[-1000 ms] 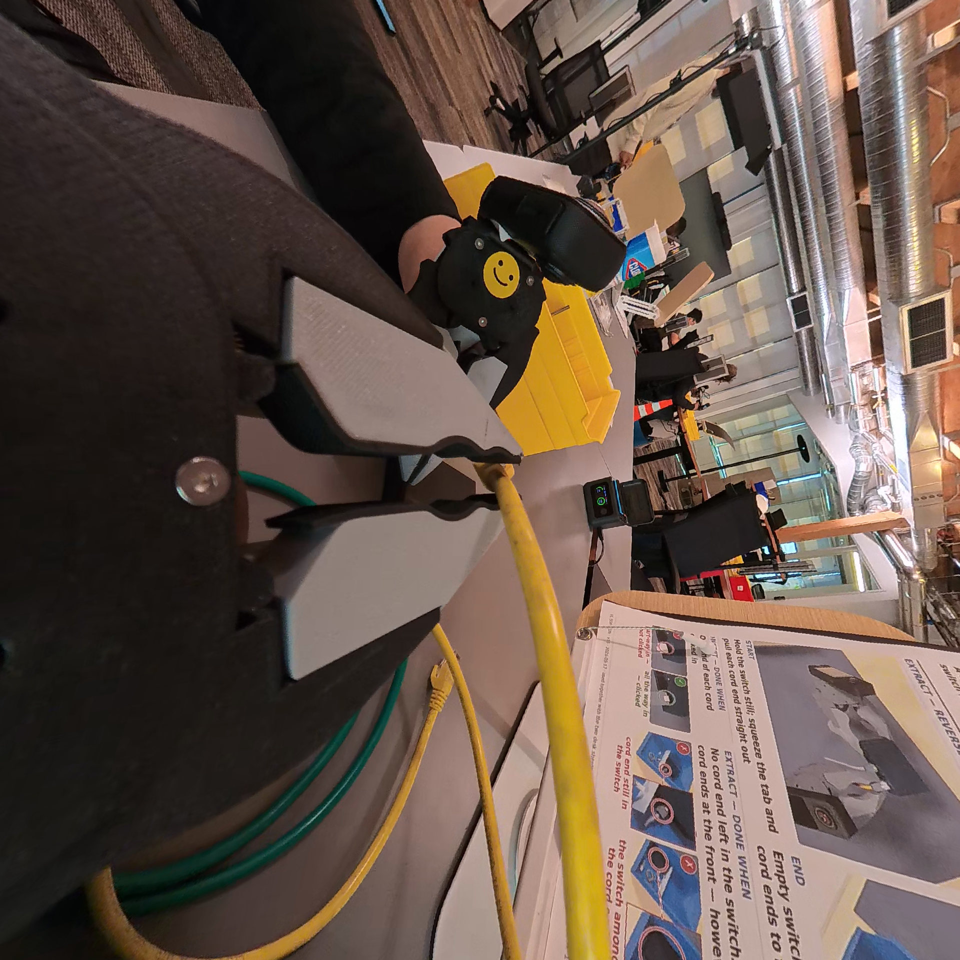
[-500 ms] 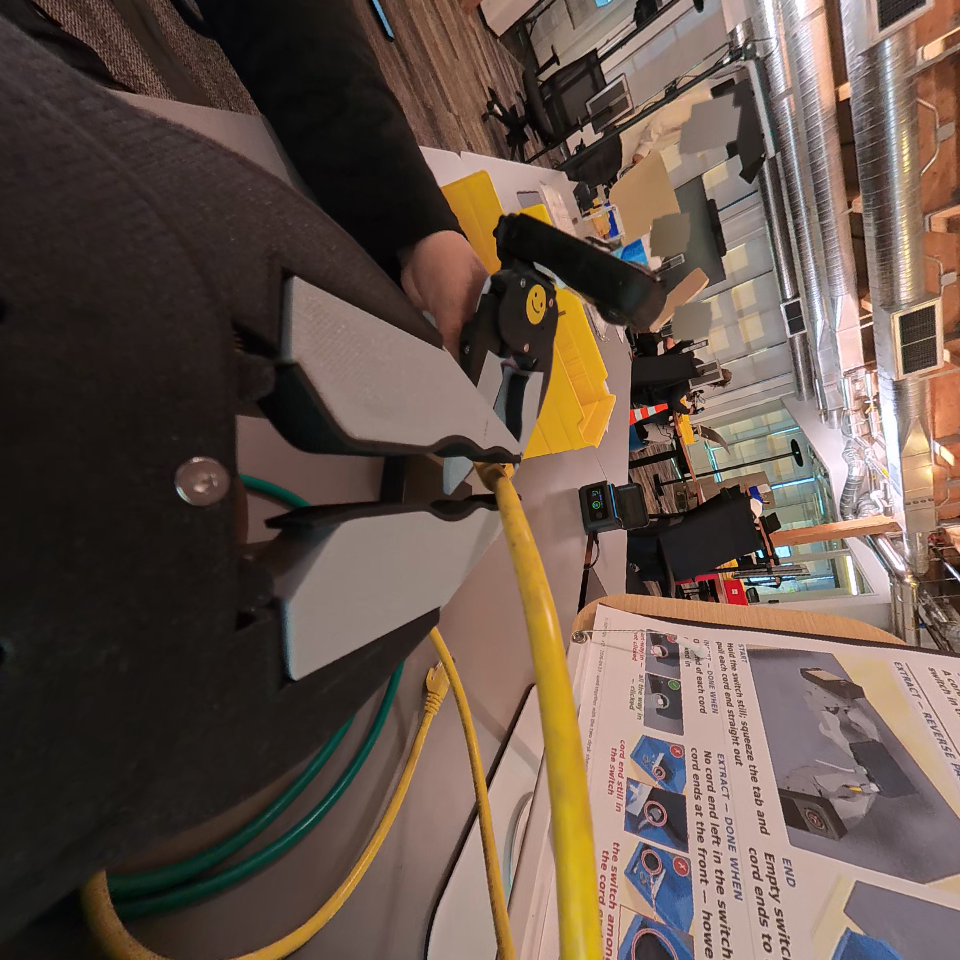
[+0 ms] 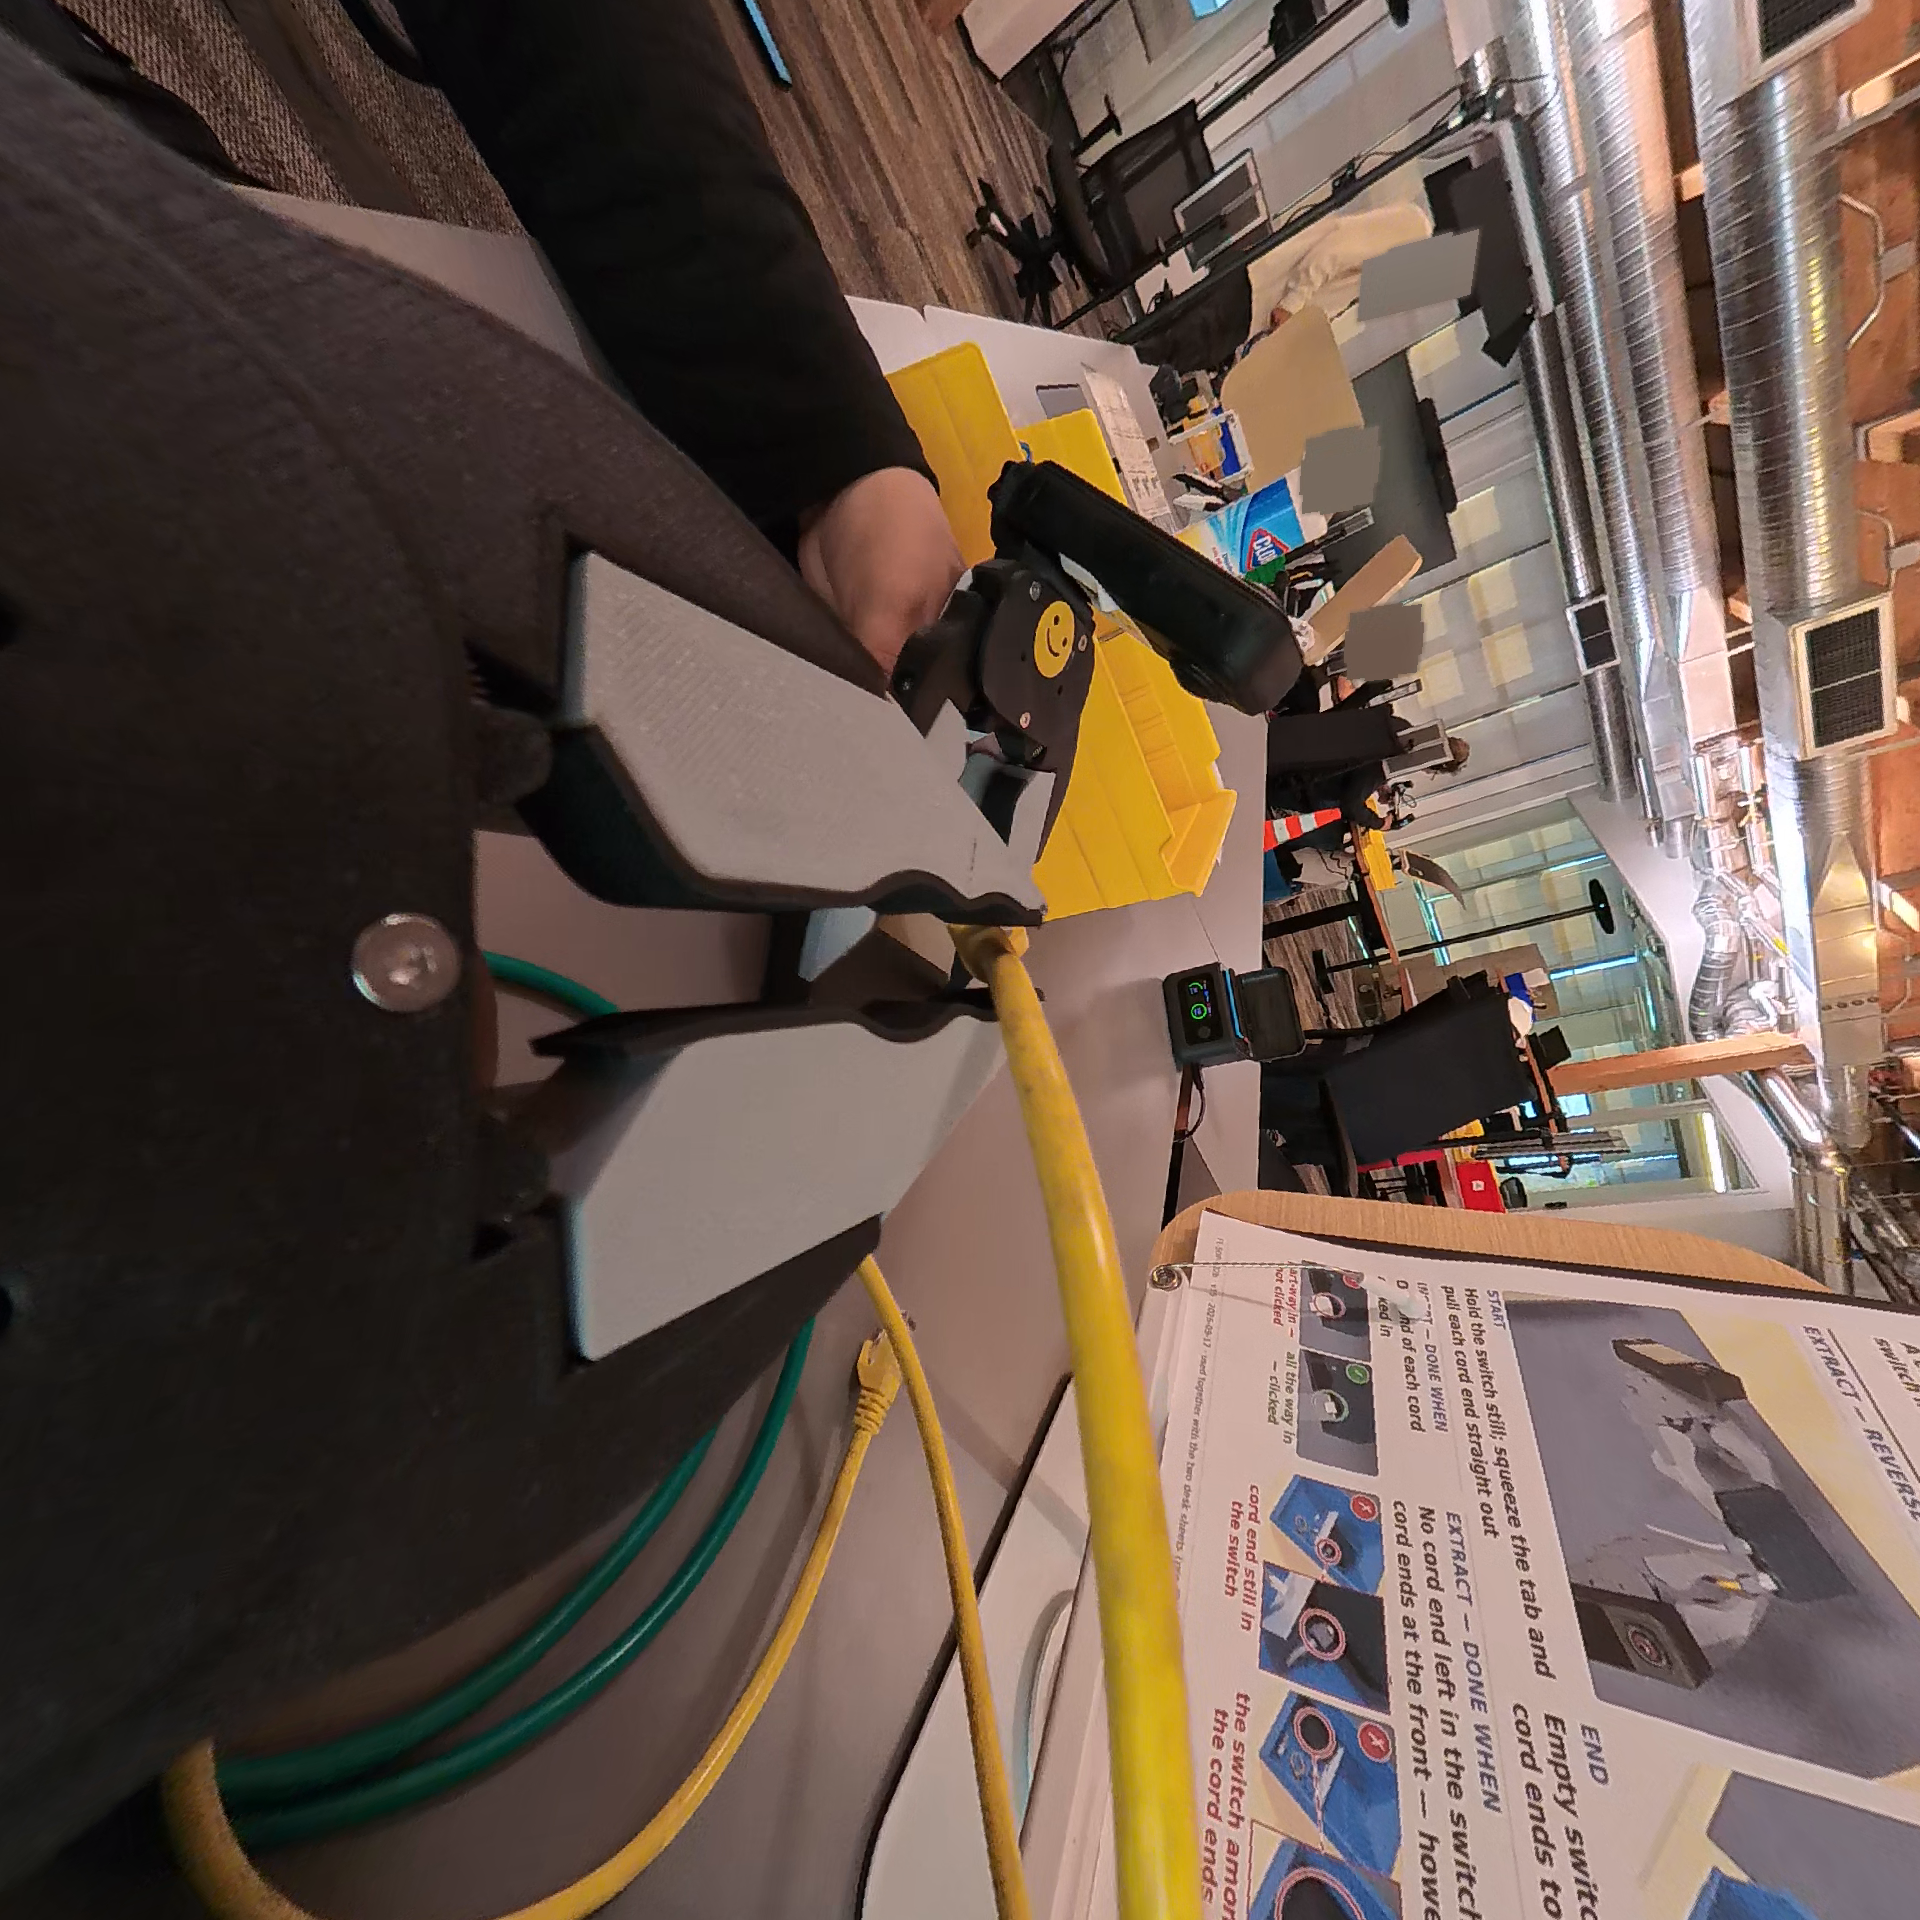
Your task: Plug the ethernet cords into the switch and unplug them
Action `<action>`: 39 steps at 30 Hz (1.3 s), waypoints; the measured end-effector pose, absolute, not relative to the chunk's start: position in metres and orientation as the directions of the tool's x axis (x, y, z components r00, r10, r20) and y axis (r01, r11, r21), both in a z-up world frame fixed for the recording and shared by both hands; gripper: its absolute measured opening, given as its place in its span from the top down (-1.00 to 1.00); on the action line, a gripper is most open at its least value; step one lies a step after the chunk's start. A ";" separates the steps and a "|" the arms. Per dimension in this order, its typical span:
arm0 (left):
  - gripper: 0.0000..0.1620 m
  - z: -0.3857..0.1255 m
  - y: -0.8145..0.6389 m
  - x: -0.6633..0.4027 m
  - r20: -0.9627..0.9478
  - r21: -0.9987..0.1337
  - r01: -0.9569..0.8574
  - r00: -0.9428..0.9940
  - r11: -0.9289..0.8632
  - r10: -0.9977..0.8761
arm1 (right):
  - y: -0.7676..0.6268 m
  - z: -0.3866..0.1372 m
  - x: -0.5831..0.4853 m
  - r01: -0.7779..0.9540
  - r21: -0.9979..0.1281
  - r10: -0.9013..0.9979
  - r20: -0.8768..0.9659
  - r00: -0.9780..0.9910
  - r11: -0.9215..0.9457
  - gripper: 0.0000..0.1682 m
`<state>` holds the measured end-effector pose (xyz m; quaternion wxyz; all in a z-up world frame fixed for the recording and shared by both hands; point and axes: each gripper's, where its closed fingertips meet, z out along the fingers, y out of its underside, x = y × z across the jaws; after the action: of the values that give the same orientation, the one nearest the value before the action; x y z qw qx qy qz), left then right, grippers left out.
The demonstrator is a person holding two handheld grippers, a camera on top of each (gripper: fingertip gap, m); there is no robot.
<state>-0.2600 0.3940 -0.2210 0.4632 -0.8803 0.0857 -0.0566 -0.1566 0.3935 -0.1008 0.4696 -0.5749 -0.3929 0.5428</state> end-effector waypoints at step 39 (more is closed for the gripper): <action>-0.22 -0.247 0.395 -0.260 0.009 -0.718 -0.309 0.892 -0.624 -0.451 | 0.394 -0.101 -0.157 -0.065 -0.960 0.956 -0.279 0.095 -0.273 0.91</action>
<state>-0.2604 0.3953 -0.2472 0.3784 -0.8961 0.2121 -0.0943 -0.1568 0.3942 -0.1010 0.4631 -0.5771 -0.3859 0.5510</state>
